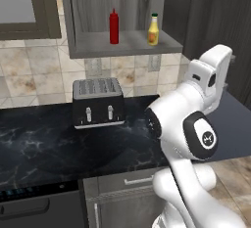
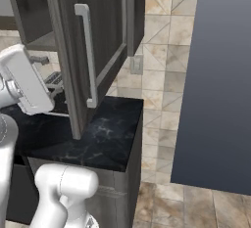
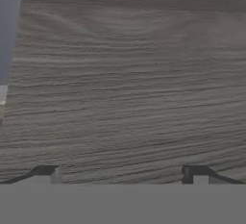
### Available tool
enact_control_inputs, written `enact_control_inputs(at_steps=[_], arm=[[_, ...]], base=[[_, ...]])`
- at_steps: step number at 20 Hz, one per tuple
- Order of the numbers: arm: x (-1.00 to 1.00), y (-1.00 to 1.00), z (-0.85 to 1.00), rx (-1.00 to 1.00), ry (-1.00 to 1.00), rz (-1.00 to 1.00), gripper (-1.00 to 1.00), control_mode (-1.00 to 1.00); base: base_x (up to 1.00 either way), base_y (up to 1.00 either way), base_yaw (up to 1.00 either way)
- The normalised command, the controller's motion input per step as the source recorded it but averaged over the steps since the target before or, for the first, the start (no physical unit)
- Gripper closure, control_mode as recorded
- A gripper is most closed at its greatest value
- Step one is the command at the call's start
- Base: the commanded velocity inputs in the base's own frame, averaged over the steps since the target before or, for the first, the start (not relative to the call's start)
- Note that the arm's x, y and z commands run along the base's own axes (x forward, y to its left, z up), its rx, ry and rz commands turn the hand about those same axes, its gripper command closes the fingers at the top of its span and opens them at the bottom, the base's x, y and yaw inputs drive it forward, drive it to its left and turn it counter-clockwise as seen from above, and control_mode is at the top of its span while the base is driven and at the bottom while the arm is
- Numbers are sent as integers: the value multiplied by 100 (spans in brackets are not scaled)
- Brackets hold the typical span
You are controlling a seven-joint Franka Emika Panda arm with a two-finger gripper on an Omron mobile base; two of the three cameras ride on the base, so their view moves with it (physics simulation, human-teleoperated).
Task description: Move the ketchup and mustard from the cabinet to the dining counter.
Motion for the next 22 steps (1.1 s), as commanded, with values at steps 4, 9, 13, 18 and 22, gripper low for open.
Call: enact_control_inputs(at_steps=[4,9,13,18,22], arm=[[8,40,-6,15,-24,16,-100,-100],[3,19,-3,21,-34,17,-100,-100],[0,1,-6,29,-40,19,-100,-100],[1,0,-4,36,-35,21,-100,-100],[31,0,1,39,-21,27,-100,-100]], base=[[0,0,0],[0,0,0],[0,0,0],[0,0,0],[0,0,0]])
